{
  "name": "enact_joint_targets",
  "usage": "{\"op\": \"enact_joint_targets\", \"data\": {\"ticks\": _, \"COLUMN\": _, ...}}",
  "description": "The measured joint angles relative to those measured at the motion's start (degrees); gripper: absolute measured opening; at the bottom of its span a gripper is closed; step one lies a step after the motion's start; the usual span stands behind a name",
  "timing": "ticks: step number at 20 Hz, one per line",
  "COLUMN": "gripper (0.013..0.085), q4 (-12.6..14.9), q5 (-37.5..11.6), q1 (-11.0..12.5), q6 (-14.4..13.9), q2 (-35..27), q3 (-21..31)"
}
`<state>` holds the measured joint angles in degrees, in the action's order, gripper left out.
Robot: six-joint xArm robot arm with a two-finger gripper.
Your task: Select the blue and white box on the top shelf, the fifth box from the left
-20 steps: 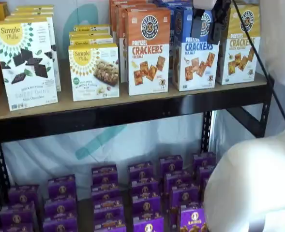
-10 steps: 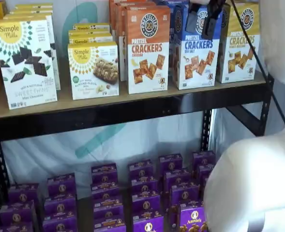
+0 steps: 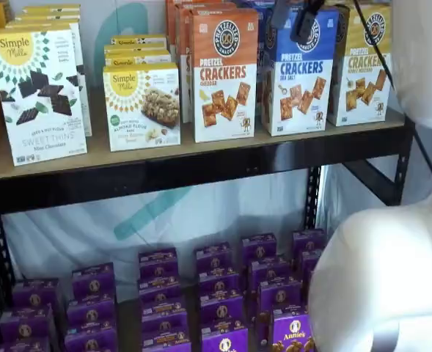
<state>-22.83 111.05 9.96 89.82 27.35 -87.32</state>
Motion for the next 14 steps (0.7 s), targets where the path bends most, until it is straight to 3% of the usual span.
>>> {"op": "enact_joint_targets", "data": {"ticks": 5, "gripper": 0.0850, "q4": -3.95, "q5": -5.88, "q1": 2.15, "q6": 0.37, "q2": 0.83, "q3": 0.94}}
{"op": "enact_joint_targets", "data": {"ticks": 11, "gripper": 0.0850, "q4": -5.73, "q5": -9.14, "q1": 3.80, "q6": 1.29, "q2": -1.30, "q3": -0.85}}
{"op": "enact_joint_targets", "data": {"ticks": 14, "gripper": 0.0850, "q4": -5.15, "q5": -11.08, "q1": 4.08, "q6": 1.98, "q2": -2.73, "q3": -2.08}}
